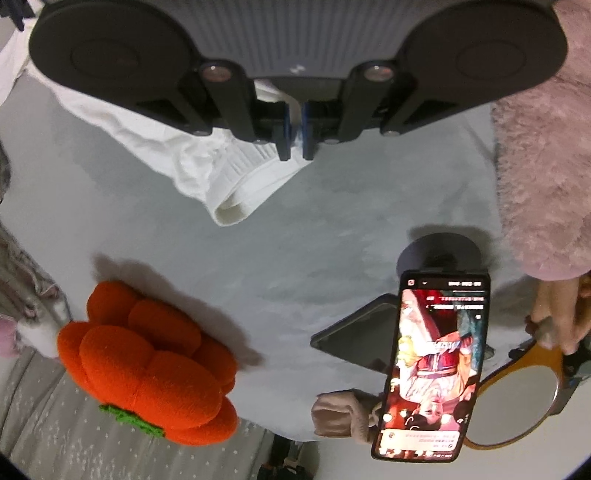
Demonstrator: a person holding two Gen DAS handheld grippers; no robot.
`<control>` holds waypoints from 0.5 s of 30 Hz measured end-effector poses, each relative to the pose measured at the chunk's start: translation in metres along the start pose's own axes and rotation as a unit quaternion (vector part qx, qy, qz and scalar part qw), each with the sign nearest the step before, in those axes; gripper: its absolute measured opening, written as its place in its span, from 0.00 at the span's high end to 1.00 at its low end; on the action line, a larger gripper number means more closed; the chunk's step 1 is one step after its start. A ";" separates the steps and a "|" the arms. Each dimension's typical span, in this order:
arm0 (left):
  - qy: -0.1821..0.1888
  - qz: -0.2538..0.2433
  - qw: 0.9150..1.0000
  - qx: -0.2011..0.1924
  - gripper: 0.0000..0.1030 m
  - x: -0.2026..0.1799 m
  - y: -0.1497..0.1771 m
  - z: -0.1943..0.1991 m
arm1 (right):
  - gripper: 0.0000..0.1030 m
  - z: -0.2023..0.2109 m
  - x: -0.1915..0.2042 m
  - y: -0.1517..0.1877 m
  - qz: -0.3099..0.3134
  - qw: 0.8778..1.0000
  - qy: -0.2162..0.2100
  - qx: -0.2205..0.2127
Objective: Fold clothes
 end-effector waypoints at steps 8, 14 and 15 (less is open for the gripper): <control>-0.035 -0.042 0.998 0.019 0.83 0.003 0.010 -0.006 | 0.90 -0.024 0.021 0.016 -0.012 0.996 -0.066 0.056; -0.037 -0.042 0.998 -0.033 0.52 0.001 -0.004 0.015 | 0.47 -0.017 0.004 0.006 -0.081 0.991 -0.092 0.045; -0.037 -0.045 0.997 -0.043 0.49 -0.002 -0.006 0.019 | 0.47 -0.015 0.000 0.005 -0.099 0.989 -0.099 0.043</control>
Point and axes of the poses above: each gripper's, at about its wrist camera, not at the fingertips, and z roughly against the way its jaws point, x to its left, y to its underside, the point moved 10 cm from there along -z, roughly the way its jaws point, and after that the axes turned 3 degrees about -z, right-handed, at the moved point
